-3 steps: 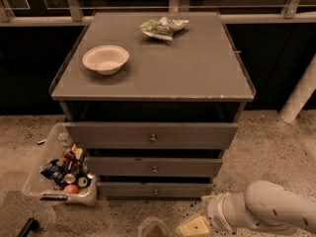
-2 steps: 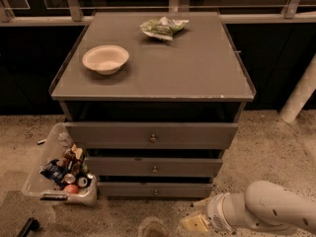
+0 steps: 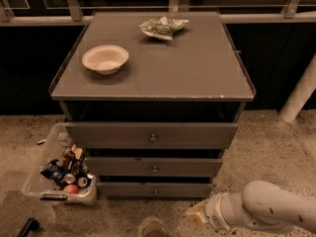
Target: Open bottom drawer
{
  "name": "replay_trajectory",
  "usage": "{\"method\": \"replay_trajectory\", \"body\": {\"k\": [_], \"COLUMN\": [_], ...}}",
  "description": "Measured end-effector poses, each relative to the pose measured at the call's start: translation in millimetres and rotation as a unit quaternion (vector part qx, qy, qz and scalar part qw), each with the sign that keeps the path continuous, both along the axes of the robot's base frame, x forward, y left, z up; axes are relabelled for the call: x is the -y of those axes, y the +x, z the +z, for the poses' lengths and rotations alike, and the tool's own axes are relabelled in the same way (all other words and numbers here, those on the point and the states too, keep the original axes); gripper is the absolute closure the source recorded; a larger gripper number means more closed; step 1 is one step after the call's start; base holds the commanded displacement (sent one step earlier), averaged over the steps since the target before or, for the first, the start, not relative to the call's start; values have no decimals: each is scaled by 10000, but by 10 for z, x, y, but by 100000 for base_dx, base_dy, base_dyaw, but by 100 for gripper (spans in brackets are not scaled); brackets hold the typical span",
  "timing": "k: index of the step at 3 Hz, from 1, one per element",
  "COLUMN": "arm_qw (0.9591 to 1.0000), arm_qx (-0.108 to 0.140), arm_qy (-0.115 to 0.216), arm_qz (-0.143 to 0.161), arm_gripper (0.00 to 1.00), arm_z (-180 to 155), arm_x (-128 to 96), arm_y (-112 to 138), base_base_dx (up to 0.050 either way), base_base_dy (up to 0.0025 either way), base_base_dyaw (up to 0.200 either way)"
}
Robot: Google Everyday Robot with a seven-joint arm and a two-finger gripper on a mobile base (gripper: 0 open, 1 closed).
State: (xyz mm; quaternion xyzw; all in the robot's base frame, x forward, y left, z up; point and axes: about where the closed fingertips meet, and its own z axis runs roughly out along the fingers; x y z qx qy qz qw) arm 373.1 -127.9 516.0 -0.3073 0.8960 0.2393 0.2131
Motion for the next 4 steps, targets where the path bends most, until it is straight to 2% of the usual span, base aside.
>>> {"method": "replay_trajectory", "body": {"k": [1, 2, 3, 4], "arm_qw": [9994, 9967, 9922, 9921], "arm_qx": [21, 248, 449, 447], "arm_qy": [128, 272, 400, 401], "arm_qz": [-312, -725, -1094, -1098], "arm_gripper": [100, 100, 100, 100], "arm_z": [-321, -659, -955, -961], "arm_x": [-67, -157, -228, -229], "arm_y": [199, 561, 880, 881], "base_base_dx": [0, 0, 0, 0], "base_base_dy": [0, 0, 0, 0], "base_base_dyaw": [0, 0, 0, 0]}}
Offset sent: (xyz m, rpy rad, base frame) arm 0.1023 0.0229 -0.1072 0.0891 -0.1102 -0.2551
